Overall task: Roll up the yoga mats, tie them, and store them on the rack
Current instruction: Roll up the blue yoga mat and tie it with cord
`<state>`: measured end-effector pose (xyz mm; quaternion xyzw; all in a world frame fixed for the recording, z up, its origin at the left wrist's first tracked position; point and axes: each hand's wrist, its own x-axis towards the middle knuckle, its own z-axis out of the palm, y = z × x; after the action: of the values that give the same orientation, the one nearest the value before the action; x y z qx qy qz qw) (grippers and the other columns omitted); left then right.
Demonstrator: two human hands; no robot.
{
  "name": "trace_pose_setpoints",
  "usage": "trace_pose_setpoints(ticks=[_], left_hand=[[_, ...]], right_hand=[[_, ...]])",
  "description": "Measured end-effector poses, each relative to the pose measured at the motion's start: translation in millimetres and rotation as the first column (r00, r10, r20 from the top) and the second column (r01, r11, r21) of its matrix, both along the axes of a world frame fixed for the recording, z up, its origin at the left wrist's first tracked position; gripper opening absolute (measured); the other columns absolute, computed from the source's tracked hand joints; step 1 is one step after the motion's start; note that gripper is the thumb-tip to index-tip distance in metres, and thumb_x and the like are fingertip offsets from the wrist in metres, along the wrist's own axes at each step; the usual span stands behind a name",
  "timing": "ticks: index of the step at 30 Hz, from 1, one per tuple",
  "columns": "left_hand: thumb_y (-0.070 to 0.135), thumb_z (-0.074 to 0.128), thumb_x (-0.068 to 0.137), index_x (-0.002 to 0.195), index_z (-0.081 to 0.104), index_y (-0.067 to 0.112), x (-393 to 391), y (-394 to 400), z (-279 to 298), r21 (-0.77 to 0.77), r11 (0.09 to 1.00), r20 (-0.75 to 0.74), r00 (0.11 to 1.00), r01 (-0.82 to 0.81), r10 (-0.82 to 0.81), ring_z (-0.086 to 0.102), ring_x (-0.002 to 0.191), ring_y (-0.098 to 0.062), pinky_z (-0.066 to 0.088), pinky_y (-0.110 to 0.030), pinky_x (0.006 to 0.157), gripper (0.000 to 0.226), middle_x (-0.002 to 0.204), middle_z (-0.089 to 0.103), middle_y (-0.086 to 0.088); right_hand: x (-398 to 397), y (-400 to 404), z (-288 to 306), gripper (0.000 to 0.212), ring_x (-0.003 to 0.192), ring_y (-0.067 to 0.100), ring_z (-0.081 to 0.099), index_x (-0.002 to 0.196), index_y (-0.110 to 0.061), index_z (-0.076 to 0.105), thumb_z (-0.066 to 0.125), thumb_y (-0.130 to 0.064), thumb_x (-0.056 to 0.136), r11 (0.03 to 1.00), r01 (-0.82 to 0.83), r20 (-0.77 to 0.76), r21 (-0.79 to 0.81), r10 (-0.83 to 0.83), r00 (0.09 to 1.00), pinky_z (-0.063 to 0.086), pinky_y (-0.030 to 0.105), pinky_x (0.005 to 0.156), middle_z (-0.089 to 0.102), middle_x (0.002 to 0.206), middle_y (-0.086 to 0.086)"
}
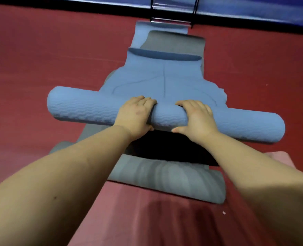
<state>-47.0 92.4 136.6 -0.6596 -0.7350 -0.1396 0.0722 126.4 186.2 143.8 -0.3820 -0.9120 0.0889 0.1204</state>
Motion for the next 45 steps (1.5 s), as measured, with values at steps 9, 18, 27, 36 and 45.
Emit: trace_pose_setpoints(ticks=[9, 18, 27, 36, 45], left_hand=[[0.031, 0.089, 0.046, 0.113, 0.061, 0.002, 57.2, -97.0, 89.5, 0.183, 0.982, -0.053, 0.998, 0.052, -0.043, 0.059, 0.094, -0.034, 0.039, -0.038, 0.086, 0.078, 0.105, 0.066, -0.015], [0.04, 0.092, 0.026, 0.1, 0.066, 0.006, 109.0, -203.0, 61.1, 0.123, 0.99, -0.004, 0.998, 0.07, -0.071, 0.065, 0.078, -0.027, 0.053, -0.031, 0.071, 0.086, 0.092, 0.069, -0.007], [0.041, 0.091, 0.025, 0.102, 0.066, 0.006, 120.1, -225.9, -36.2, -0.134, 0.988, 0.073, 0.995, 0.081, -0.071, 0.064, 0.081, -0.027, 0.051, -0.03, 0.073, 0.088, 0.095, 0.069, -0.007], [0.041, 0.092, 0.024, 0.102, 0.066, 0.007, 114.3, -223.1, -129.1, -0.3, 0.947, 0.176, 0.983, 0.111, -0.06, 0.065, 0.08, -0.026, 0.051, -0.028, 0.071, 0.089, 0.094, 0.069, -0.007], [0.042, 0.092, 0.03, 0.108, 0.065, 0.002, 103.7, -211.4, -196.8, -0.384, 0.912, 0.212, 0.975, 0.145, -0.066, 0.066, 0.086, -0.032, 0.053, -0.035, 0.077, 0.091, 0.101, 0.069, -0.013]], right_hand=[[64.3, -96.0, 101.1, 0.081, 0.128, 0.019, 0.038, 0.134, -0.025, 0.047, 0.084, -0.038, 0.063, 0.994, -0.02, -0.053, 0.105, 0.026, 0.998, 0.016, 0.029, 0.107, 0.05, 0.133, -0.004], [113.7, -203.0, 72.5, 0.08, 0.128, 0.019, 0.042, 0.134, -0.02, 0.049, 0.084, -0.035, 0.063, 0.998, -0.029, -0.032, 0.048, 0.031, 0.999, 0.017, 0.031, 0.11, 0.052, 0.133, -0.002], [126.8, -231.7, -34.7, 0.08, 0.126, 0.022, 0.044, 0.132, -0.016, 0.051, 0.085, -0.033, 0.061, 0.996, 0.02, 0.008, -0.085, -0.019, 1.0, 0.018, 0.033, 0.11, 0.054, 0.132, 0.0], [123.6, -225.0, -125.8, 0.084, 0.136, 0.016, 0.031, 0.142, -0.022, 0.037, 0.077, -0.042, 0.071, 0.971, -0.008, 0.169, -0.24, 0.05, 0.984, 0.009, 0.031, 0.114, 0.04, 0.144, -0.005], [116.1, -218.1, -195.8, 0.086, 0.132, 0.021, 0.04, 0.139, -0.016, 0.045, 0.082, -0.038, 0.065, 0.971, -0.004, 0.156, -0.241, 0.043, 0.987, 0.016, 0.035, 0.114, 0.049, 0.139, 0.001]])
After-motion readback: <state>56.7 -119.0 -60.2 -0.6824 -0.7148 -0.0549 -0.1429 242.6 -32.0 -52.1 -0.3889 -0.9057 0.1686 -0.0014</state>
